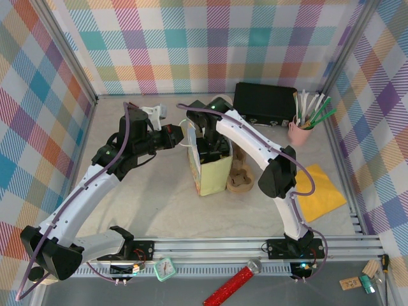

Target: Pack the takeout coffee

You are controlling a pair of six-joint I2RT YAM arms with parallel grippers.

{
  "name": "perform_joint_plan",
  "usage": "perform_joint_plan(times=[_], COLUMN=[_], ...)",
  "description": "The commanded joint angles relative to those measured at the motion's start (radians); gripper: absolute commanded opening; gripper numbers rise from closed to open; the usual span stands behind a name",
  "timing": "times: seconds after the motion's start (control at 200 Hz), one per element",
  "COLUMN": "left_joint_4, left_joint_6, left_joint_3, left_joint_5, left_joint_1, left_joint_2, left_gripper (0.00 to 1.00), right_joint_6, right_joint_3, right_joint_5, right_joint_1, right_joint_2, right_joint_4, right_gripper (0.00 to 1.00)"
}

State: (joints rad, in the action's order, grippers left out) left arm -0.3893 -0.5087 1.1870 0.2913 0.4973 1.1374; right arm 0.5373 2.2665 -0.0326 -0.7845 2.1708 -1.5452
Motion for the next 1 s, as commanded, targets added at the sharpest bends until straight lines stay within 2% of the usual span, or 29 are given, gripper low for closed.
perform_joint_plan(times=[0.0,0.995], left_joint_4=[0.003,-0.001], left_joint_6=[-0.006,-0.004], left_joint_3=[0.013,0.017], left_joint_5=[0.009,0.011], left_joint_1=[0.014,0.014], left_joint_2=[0.000,-0.001], left_gripper=[0.00,0.00], right_joint_6=[-0.008,-0.010], right_joint_3=[-0.012,-0.040], right_joint_5=[0.002,0.000], right_joint_1=[0.007,0.007], right_joint_2=[-0.009,-0.014], right_joint_4=[-0.003,0.007], right_gripper=[0.64,0.64])
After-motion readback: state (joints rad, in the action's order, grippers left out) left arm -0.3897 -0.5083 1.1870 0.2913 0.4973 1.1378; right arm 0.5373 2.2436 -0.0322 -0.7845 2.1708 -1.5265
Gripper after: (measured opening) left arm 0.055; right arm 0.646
